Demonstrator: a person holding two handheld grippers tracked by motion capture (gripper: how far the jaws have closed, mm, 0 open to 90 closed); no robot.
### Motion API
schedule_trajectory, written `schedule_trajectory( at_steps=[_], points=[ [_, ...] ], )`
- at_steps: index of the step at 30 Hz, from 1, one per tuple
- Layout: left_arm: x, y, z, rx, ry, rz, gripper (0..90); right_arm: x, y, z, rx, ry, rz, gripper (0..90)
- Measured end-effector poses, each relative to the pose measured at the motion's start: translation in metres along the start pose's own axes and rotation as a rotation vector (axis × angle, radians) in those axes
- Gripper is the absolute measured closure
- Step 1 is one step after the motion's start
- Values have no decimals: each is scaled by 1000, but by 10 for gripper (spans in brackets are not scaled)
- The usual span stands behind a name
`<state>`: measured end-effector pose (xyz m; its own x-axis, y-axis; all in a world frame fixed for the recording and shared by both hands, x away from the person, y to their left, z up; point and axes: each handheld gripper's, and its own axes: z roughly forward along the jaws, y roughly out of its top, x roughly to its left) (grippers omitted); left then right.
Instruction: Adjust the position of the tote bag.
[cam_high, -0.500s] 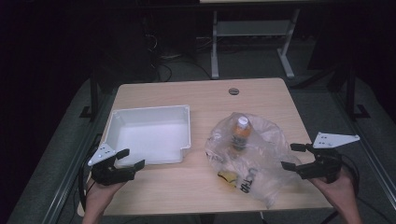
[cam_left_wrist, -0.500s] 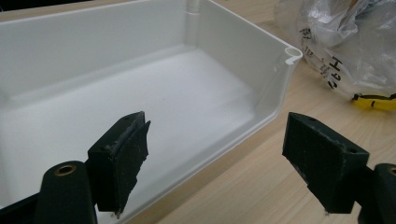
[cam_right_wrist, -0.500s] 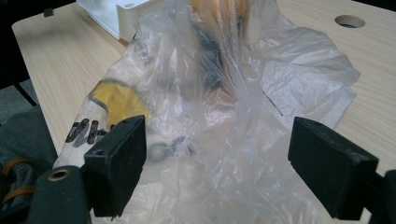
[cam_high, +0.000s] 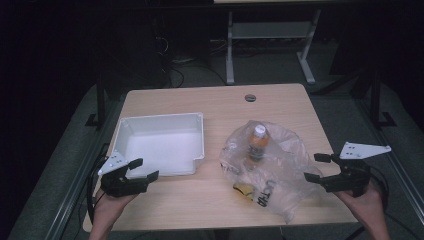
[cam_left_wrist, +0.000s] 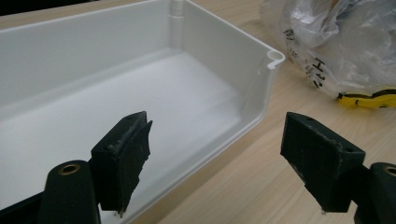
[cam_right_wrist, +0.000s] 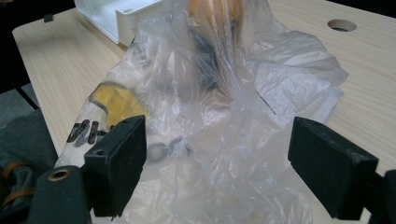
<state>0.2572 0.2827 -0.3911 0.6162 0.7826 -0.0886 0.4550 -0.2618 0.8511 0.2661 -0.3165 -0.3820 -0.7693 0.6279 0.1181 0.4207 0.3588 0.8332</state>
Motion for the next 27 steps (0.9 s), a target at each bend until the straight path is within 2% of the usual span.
schedule_trajectory(
  at_steps=[13,20,22,25,27],
  points=[
    [-5,13,2,-6,-51,27,246,-2,3,-3,-10,-11,-7,187],
    [-7,23,3,-2,-80,67,253,-3,2,-5,-20,-9,-6,185],
    [-8,29,5,-2,-109,82,274,-3,2,-6,-25,-6,-2,184],
    [-10,33,7,-1,-124,93,288,-4,2,-6,-26,-5,-2,183],
    [-12,38,9,7,-142,115,292,-4,2,-7,-27,-4,-1,183]
  ],
)
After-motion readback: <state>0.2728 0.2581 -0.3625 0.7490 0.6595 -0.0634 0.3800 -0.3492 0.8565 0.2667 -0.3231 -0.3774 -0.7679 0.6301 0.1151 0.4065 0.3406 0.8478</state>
